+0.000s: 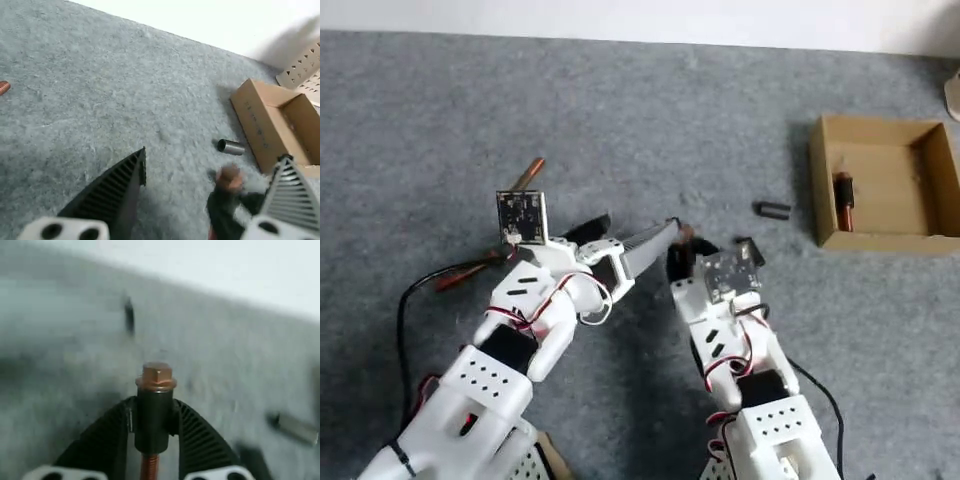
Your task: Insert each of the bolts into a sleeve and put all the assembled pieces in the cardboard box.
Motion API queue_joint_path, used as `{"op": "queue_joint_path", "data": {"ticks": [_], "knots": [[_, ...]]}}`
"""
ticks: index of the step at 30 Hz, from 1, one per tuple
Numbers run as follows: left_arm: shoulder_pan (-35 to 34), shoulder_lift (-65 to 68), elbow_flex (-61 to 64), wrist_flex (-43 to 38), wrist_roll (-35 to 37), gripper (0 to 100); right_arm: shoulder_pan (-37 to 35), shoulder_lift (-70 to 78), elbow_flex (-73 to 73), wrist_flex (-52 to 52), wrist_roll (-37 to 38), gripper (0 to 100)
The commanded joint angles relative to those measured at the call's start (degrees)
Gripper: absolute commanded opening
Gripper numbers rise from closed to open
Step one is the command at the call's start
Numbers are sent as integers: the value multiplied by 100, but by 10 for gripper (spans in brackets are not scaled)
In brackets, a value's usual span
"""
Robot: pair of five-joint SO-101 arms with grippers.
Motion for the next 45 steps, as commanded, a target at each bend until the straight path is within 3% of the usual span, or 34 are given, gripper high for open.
{"op": "queue_joint_path", "data": {"ticks": [1,16,21,30,45], "knots": [[-48,-84,-295,9,35,375,338,-4,-295,426,-44,5],[-57,-75,-207,0,18,375,1789,4,-1596,426,-325,5],[-57,-75,-198,-9,18,375,2334,224,-1947,154,167,5],[-57,-75,-198,-9,18,375,3319,2448,-3169,-295,563,5],[-57,-75,-189,-9,-176,375,3890,5771,-6185,-286,1073,5]]}}
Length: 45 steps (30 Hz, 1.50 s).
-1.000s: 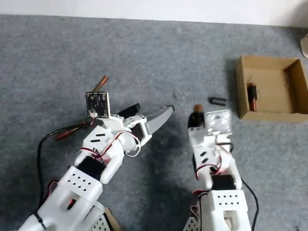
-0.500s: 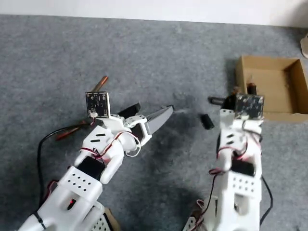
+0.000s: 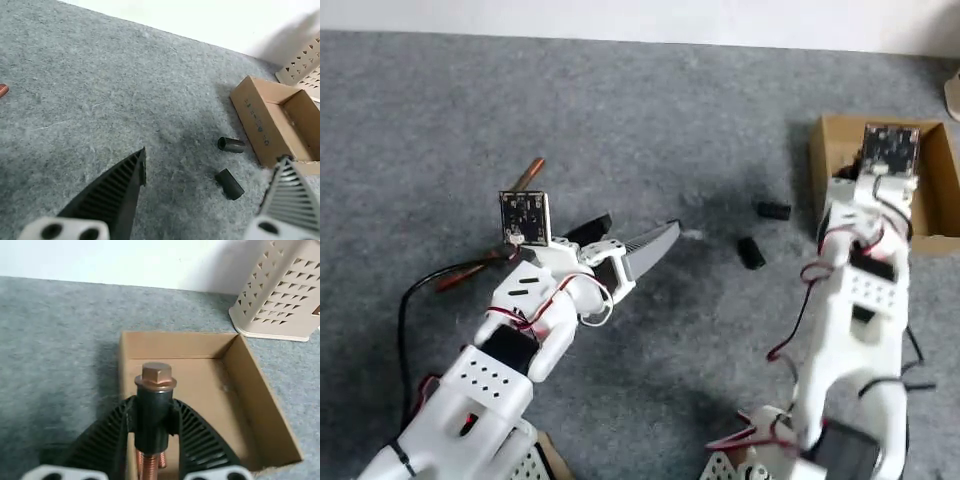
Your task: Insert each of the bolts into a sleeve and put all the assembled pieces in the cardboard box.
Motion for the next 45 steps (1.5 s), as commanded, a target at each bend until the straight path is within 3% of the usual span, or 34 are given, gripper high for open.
{"op": "queue_joint_path", "data": {"ticks": [1,12,25,32,37,45], "knots": [[-84,-75,-189,-9,-53,375,127,532,-1007,-198,281,5],[-84,-75,-189,-9,-53,375,259,2413,-2308,-215,1292,5],[-84,-75,-189,-9,-62,375,620,3978,-3486,-198,1591,5],[-84,-75,-189,-9,-62,375,505,4022,-3468,4,1565,11],[-92,-75,-189,-9,-62,375,514,4022,-3512,576,607,80],[-303,-75,-224,-9,-62,375,409,4013,-3530,1095,484,88]]}}
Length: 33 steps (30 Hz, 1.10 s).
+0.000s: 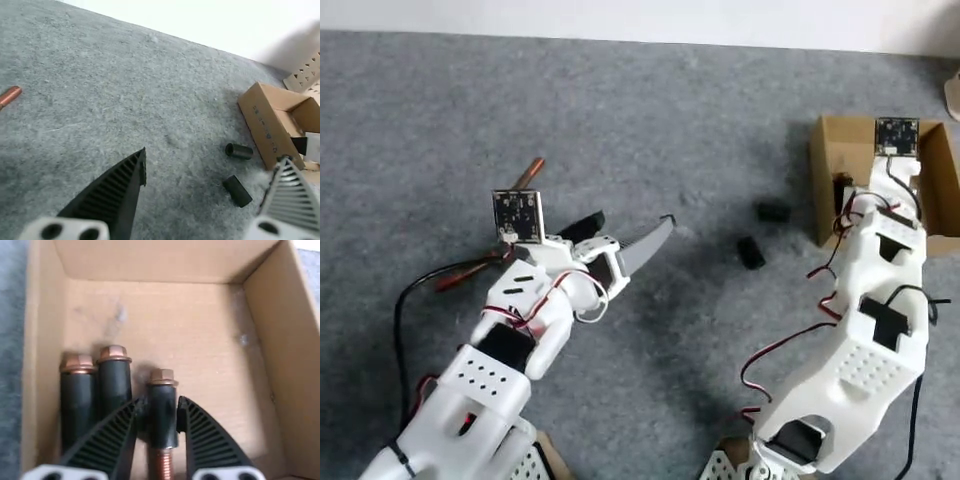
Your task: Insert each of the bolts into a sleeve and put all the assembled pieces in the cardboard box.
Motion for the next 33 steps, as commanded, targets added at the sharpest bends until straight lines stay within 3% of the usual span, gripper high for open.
{"op": "queue_joint_path", "data": {"ticks": [1,7,11,18,24,33], "knots": [[-84,-75,-224,-9,-62,375,-127,-189,-330,92,-62,88],[-84,-75,-198,-9,-62,375,-330,-804,-286,180,-132,89],[-84,-75,-198,-9,-62,375,-505,-1402,-330,980,-536,89],[-92,-66,-189,-9,-62,375,-1130,-2360,-295,2070,-527,89],[-101,-66,-189,-9,-62,375,-1754,-2686,-295,2993,237,89],[-286,-66,-198,-9,-62,375,-2123,-2686,-277,3987,730,89]]}}
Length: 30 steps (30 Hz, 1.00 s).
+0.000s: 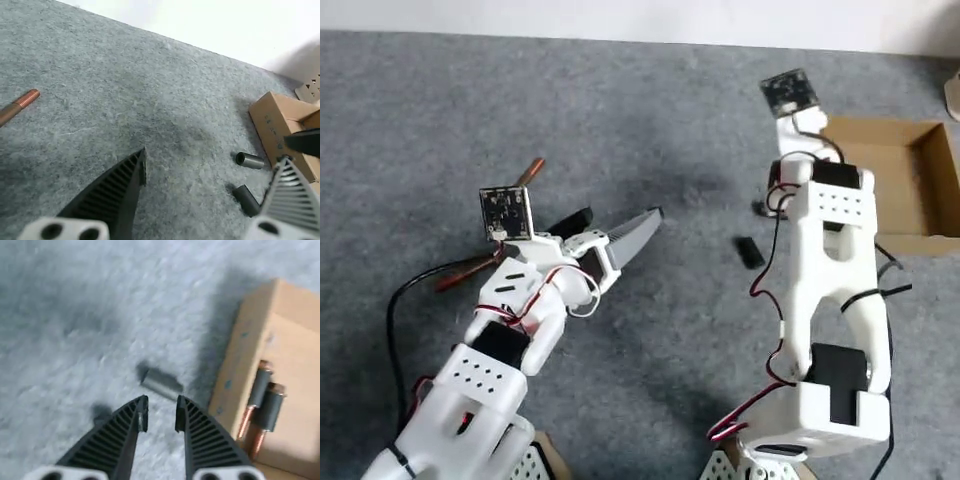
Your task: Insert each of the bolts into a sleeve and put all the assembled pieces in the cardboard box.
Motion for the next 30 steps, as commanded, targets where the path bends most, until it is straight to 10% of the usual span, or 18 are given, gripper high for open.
{"op": "queue_joint_path", "data": {"ticks": [1,30], "knots": [[-40,-66,-198,-9,-62,375,-119,-312,-233,286,141,89],[-57,-66,-198,-9,-62,375,-233,-303,1947,-242,914,89]]}}
